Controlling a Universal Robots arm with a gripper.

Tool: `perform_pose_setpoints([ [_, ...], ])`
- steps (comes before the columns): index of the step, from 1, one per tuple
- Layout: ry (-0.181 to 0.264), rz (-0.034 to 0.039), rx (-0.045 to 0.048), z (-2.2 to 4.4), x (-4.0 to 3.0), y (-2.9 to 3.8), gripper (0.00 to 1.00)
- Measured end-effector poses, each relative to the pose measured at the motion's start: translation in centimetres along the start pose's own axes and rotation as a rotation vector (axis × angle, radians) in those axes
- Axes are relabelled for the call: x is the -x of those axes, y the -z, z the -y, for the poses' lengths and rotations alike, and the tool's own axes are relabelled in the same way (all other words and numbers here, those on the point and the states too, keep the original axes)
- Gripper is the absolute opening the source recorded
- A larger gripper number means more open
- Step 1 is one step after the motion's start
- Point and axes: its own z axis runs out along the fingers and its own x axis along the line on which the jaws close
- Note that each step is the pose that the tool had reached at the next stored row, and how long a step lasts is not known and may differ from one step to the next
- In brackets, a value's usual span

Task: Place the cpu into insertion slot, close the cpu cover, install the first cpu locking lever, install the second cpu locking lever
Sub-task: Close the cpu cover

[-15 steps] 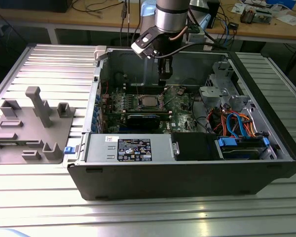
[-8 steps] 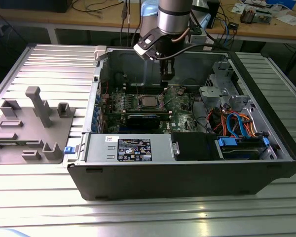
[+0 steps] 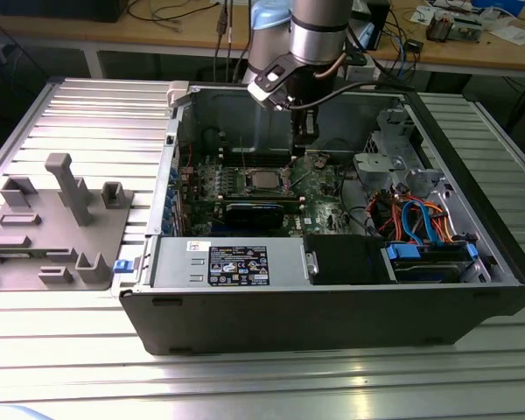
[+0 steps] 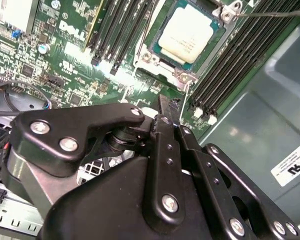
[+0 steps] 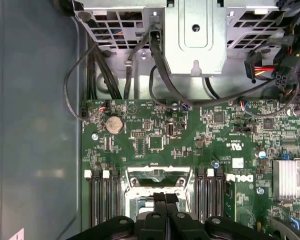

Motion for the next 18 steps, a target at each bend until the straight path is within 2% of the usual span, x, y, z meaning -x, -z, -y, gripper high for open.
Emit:
perform_pose_setpoints([
  [8,0.005,0.0001,-0.0001,-1.09,-0.13,-0.32,0.11],
  [13,0.006,0.0,-0.0001,-1.18,-0.14,-0.36,0.11],
  [18,0.005,-0.0001,-0.0042,-2.1,-0.15,-0.47,0.11],
])
